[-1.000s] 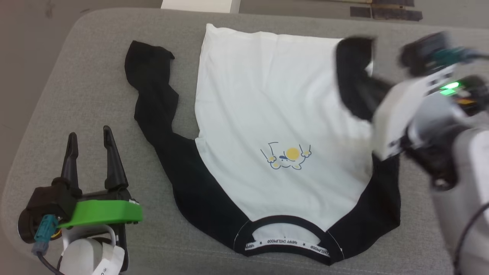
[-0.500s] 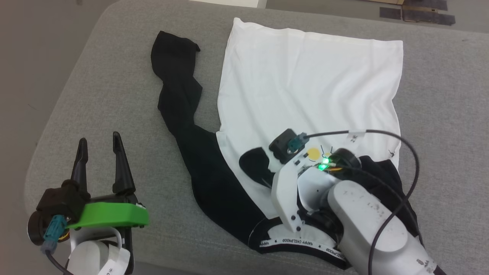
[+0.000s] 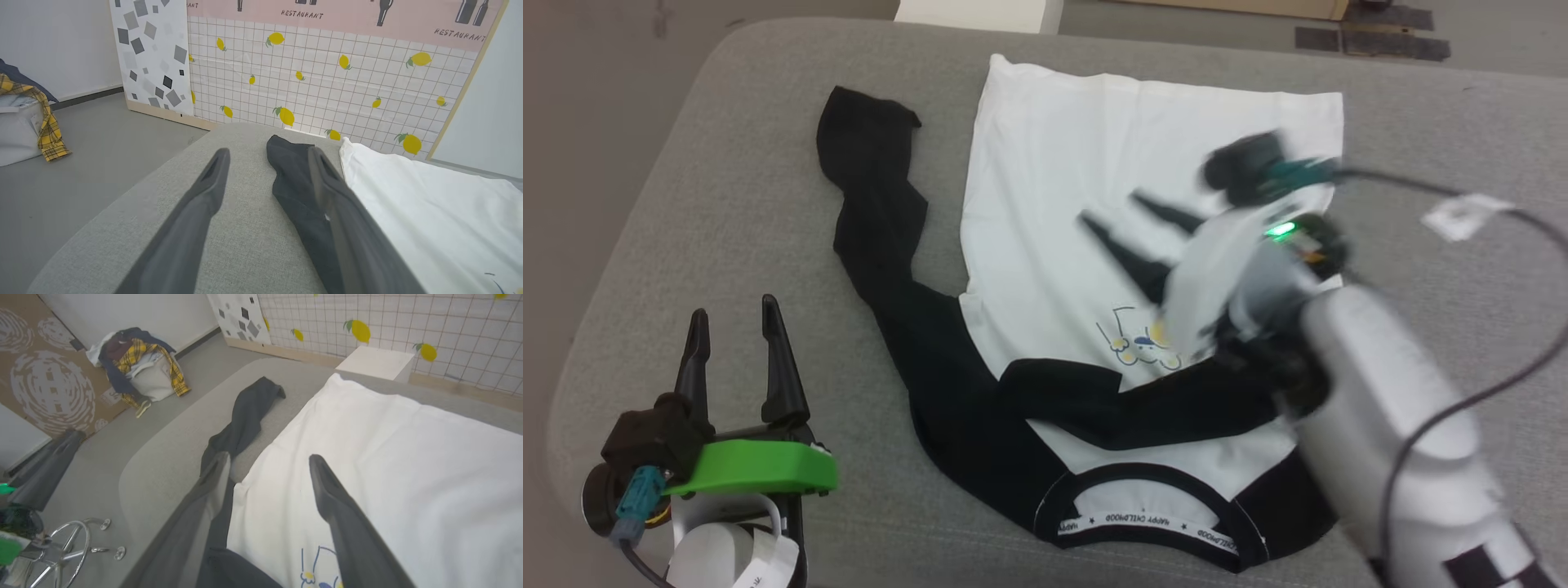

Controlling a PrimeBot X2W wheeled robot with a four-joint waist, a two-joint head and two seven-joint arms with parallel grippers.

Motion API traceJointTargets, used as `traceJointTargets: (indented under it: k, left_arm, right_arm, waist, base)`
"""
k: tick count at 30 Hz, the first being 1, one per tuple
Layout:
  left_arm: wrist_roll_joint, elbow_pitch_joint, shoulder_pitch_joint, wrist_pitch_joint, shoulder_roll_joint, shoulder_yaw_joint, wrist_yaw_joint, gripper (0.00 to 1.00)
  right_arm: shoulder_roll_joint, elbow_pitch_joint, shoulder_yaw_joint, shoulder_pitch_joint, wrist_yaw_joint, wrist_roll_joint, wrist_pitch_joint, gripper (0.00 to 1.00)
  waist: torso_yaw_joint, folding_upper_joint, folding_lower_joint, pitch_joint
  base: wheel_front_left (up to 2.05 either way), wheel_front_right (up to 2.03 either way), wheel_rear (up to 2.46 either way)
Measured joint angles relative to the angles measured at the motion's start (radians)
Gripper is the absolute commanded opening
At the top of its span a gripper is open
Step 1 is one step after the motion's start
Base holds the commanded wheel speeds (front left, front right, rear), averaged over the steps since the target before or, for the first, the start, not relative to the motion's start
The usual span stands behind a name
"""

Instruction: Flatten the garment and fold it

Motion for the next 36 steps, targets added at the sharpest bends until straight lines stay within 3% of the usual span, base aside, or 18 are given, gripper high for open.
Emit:
traceJointTargets:
  k: [8, 15, 21, 29, 36]
  left_arm:
    - [-0.007, 0.011, 0.009, 0.000, 0.000, -0.003, 0.002, 1.00]
    - [-0.024, 0.027, 0.000, 0.011, 0.000, -0.006, 0.009, 1.00]
    - [-0.061, 0.049, -0.131, 0.125, 0.034, -0.013, -0.016, 1.00]
    - [-0.111, 0.205, -0.568, 0.478, 0.220, 0.002, -0.061, 1.00]
    - [-0.151, 0.355, -0.826, 0.789, 0.345, 0.031, -0.036, 1.00]
  right_arm:
    - [-0.051, -0.111, -0.448, 0.070, 0.000, -0.079, -0.054, 1.00]
    - [-0.033, -0.190, -0.649, 0.156, 0.000, -0.151, 0.016, 1.00]
    - [-0.012, -0.258, -0.710, 0.161, 0.000, -0.172, 0.059, 1.00]
    - [-0.007, -0.367, -0.725, 0.089, 0.000, -0.186, 0.104, 1.00]
    - [0.000, -0.430, -0.687, 0.060, 0.000, -0.185, 0.119, 1.00]
  waist:
    - [-0.044, 0.0001, 0.0000, -0.020]
    - [-0.079, 0.0000, 0.0000, 0.004]
    - [-0.096, 0.0000, 0.0000, 0.062]
    - [-0.109, 0.0000, 0.0000, 0.195]
    - [-0.136, 0.0000, 0.0001, 0.328]
  base:
    - [0.00, 0.00, 0.00]
    - [0.00, 0.00, 0.00]
    - [0.00, 0.00, 0.00]
    - [0.00, 0.00, 0.00]
    - [0.00, 0.00, 0.00]
